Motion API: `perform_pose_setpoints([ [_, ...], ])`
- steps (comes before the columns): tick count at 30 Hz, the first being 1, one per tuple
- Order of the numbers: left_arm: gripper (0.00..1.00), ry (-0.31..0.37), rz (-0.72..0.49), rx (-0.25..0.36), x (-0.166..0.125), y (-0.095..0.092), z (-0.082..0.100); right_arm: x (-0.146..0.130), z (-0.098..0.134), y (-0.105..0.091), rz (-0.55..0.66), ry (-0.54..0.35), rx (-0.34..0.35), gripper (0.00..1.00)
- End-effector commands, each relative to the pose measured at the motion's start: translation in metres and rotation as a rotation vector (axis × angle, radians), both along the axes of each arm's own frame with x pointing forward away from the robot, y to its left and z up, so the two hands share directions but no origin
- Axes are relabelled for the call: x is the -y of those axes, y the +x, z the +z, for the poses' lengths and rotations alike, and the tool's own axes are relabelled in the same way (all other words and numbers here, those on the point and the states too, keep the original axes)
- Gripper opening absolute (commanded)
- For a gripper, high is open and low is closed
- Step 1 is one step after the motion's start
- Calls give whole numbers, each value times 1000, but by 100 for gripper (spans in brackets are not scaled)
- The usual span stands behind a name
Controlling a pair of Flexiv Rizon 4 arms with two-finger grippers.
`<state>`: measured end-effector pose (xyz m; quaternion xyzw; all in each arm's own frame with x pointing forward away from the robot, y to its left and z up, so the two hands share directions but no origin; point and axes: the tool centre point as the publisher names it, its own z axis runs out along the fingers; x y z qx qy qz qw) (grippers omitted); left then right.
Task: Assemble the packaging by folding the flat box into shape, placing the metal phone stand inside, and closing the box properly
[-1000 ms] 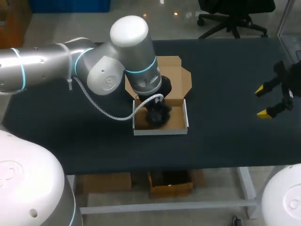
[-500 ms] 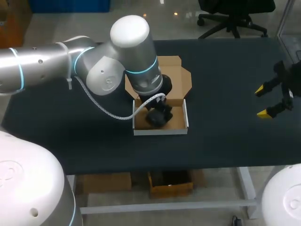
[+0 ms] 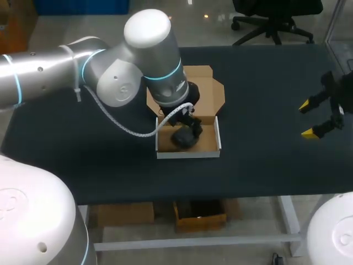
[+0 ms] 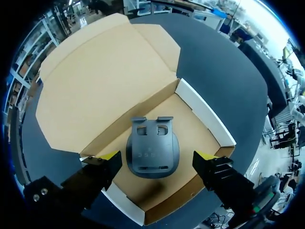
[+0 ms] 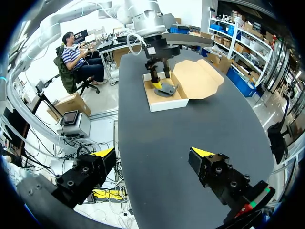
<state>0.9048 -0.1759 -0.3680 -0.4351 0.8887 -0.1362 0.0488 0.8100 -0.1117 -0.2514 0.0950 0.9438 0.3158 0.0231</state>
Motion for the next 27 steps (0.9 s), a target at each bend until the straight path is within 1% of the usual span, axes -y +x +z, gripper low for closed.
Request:
perform_pose_setpoints([
  [1, 100, 1, 0, 3, 0, -1, 1, 0, 0, -1, 0, 2, 2, 100],
  [17, 100, 1, 0, 3, 0, -1, 1, 0, 0, -1, 0, 2, 2, 100],
  [19, 100, 12, 64, 2, -1, 1, 0, 0, 0, -1, 0, 2, 2, 100],
  [20, 100, 9, 62, -2, 0, 0, -1, 0, 0, -1, 0, 2, 2, 100],
  [21, 100, 18, 107, -7, 0, 0, -1, 0, 0, -1, 0, 2, 2, 100],
  [22, 100, 5, 99, -10, 0, -1, -1, 0, 0, -1, 0, 2, 2, 100],
  [23, 100, 12, 130, -9, 0, -2, -1, 0, 0, -1, 0, 2, 2, 100],
  [24, 100, 3, 146, -11, 0, -3, -1, 0, 0, -1, 0, 2, 2, 100],
  [25, 100, -7, 142, -25, 0, -4, -1, 0, 0, -1, 0, 2, 2, 100],
  [26, 100, -2, 175, -24, 0, -5, -1, 0, 0, -1, 0, 2, 2, 100],
  [27, 100, -2, 170, -21, 1, -7, -2, 0, 0, -1, 0, 2, 2, 100],
])
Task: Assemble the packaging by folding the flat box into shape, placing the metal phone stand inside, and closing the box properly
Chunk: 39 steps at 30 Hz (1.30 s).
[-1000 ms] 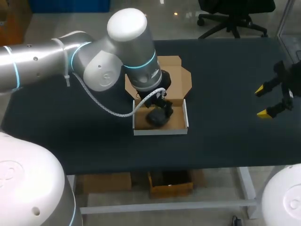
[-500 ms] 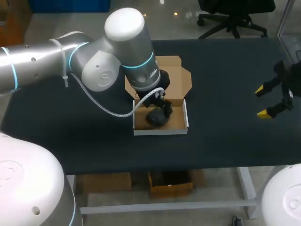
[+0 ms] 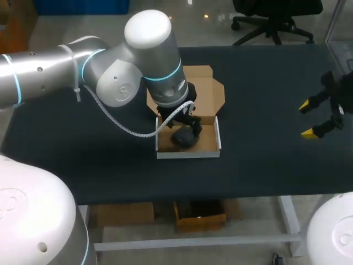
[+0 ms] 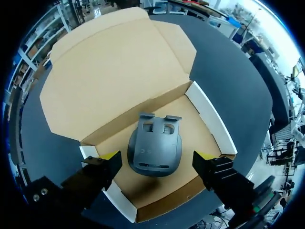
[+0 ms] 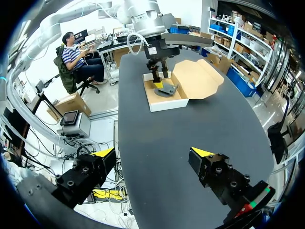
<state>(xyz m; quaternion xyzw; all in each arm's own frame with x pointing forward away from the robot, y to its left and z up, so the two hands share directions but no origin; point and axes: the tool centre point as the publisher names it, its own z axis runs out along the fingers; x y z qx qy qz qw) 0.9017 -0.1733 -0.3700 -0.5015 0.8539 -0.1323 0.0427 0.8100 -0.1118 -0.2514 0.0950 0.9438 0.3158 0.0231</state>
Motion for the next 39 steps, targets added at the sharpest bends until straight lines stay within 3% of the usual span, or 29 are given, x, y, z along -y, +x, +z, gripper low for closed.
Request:
perform_pose_setpoints([
  [1, 100, 20, 45, 2, 4, -6, 0, 0, 0, -1, 0, 2, 2, 100],
  [11, 100, 37, 190, -41, 15, -21, 1, 0, 0, -1, 0, 2, 2, 100],
  [22, 100, 43, 324, -93, 22, -20, -15, 0, 0, -1, 0, 2, 2, 100],
  [39, 100, 80, 428, -167, 22, -27, -22, 0, 0, -1, 0, 2, 2, 100],
])
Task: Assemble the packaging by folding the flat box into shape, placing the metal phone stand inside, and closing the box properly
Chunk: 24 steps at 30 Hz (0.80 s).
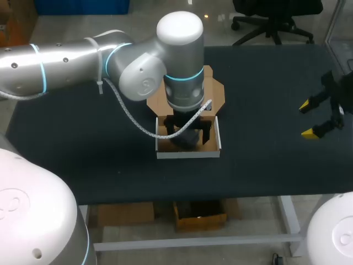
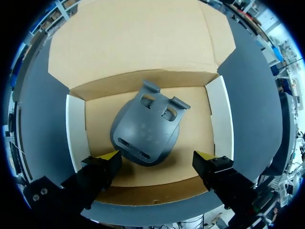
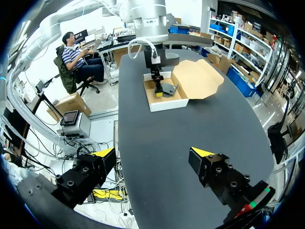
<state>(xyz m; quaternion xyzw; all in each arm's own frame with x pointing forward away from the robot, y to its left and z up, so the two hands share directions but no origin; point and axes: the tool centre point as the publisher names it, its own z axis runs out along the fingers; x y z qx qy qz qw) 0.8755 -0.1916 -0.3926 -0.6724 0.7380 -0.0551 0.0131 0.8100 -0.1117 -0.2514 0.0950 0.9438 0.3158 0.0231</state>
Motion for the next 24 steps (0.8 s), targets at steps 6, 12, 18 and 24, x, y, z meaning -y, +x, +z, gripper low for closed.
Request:
perform_pose_setpoints([
  [6, 100, 31, 37, -33, 4, -9, -1, 0, 0, -1, 0, 2, 2, 100],
  [12, 100, 28, 50, -57, 7, -20, -3, 0, 0, -1, 0, 2, 2, 100],
  [18, 100, 25, 60, -77, 8, -31, -7, 0, 0, -1, 0, 2, 2, 100],
  [24, 100, 27, 67, -88, 8, -45, -10, 0, 0, -1, 0, 2, 2, 100],
])
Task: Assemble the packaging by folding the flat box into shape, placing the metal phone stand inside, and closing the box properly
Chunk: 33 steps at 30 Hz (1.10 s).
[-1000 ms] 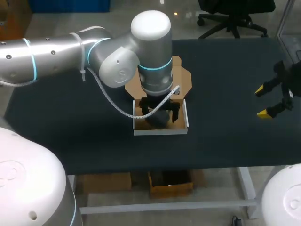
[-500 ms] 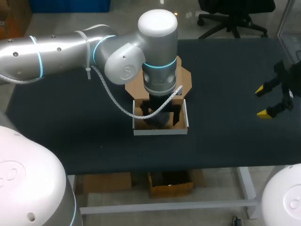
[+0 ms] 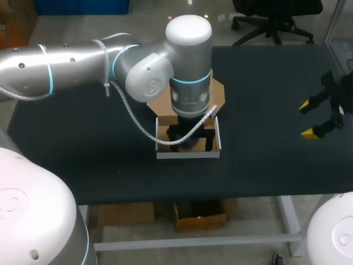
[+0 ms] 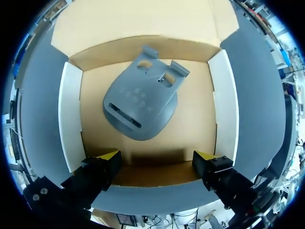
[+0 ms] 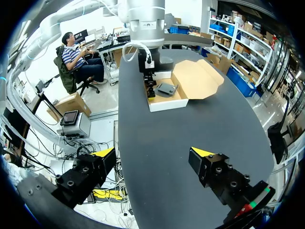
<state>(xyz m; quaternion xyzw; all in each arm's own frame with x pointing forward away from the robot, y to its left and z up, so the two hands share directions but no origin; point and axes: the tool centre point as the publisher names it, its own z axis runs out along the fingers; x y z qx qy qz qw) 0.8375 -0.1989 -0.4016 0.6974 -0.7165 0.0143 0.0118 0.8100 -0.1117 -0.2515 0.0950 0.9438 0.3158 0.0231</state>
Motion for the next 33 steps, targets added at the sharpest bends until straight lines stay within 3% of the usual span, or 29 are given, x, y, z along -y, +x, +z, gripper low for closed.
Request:
perform_pose_setpoints([
  [1, 100, 4, 3, 3, 1, -9, -1, 0, 0, -1, 0, 2, 2, 100],
  [25, 100, 2, 63, -28, 3, -71, -6, 0, 0, -1, 0, 2, 2, 100],
  [33, 100, -2, 67, -19, 2, -78, -6, 0, 0, -1, 0, 2, 2, 100],
])
